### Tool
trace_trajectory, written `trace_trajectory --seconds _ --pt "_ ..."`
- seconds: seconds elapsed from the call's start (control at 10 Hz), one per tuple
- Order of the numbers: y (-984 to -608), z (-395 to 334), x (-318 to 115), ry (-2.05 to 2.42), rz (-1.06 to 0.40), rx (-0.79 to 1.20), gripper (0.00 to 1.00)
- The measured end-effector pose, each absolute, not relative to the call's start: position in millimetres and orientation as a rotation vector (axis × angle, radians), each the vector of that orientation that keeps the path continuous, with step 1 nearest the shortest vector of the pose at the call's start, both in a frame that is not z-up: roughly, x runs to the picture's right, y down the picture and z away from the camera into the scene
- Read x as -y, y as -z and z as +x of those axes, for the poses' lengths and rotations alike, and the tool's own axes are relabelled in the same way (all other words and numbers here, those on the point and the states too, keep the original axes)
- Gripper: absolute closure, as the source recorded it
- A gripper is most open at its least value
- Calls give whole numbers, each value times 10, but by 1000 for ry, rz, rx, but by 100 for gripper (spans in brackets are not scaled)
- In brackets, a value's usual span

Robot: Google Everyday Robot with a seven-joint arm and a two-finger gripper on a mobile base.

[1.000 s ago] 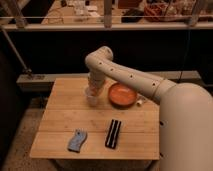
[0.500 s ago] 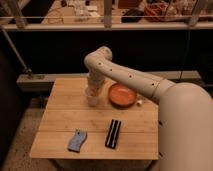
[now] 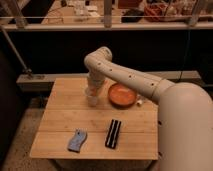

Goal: Place the pepper in the ceramic cup

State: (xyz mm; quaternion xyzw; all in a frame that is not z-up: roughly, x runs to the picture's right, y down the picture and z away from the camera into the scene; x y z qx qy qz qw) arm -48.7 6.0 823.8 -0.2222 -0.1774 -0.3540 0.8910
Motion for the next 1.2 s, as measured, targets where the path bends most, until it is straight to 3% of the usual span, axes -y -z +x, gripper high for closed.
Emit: trace_trajectory --seconds 1.2 --pt "-8274 -528 -59 698 -465 360 76"
